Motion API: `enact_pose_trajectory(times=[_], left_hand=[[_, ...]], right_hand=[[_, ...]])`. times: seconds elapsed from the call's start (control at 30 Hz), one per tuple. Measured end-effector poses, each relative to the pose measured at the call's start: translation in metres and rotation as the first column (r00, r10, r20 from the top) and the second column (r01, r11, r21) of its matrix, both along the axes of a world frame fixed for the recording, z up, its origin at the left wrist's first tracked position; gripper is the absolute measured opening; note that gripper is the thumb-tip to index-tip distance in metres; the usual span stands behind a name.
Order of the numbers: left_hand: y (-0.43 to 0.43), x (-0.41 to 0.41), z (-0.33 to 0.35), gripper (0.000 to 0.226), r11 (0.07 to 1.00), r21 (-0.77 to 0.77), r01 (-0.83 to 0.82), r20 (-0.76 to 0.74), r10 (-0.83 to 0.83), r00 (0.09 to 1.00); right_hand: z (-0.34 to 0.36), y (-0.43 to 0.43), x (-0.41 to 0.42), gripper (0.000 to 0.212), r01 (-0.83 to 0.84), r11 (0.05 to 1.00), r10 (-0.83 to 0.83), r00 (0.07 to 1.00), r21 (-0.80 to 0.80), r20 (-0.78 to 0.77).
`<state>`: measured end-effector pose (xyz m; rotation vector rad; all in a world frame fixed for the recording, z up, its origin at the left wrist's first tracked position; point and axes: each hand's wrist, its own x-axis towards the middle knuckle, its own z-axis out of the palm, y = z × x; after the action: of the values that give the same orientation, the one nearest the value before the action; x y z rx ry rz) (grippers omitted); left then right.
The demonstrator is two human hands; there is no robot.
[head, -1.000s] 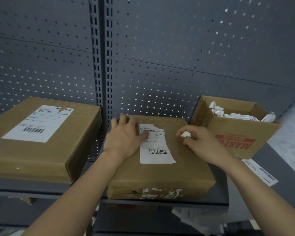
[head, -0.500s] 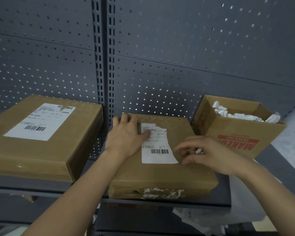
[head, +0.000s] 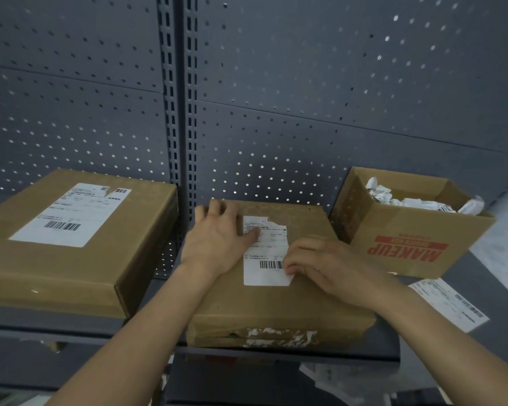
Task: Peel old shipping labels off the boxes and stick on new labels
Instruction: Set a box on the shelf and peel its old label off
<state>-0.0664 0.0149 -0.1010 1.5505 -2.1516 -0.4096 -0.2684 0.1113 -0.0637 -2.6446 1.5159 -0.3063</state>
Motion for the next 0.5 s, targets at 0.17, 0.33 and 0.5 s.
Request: enact_pose_trajectory(times=[0.17,0.33,0.5], left_hand=[[0.0,-0.001,0.001,0.059,1.0,0.001,-0.001,0.016,0.001,1.0],[0.001,-0.002,0.001,0.058,1.0,0.006,0.004,0.024,-0.004,1.0],[0.001,-0.002,0.001,0.059,1.0,0.007,0.006,0.023,-0.006,1.0]], right_hand=[[-0.008,-0.007,0.005,0.012,-0.017,0.993,0.005,0.994,-0.113,-0.109],[-0.011,-0.013,0.009,0.023,-0.041,0.996,0.019,0.968,-0.084,-0.249],[-0.02,-0.023,0.019,0.017,-0.096,0.991,0.063,0.953,-0.098,-0.296]])
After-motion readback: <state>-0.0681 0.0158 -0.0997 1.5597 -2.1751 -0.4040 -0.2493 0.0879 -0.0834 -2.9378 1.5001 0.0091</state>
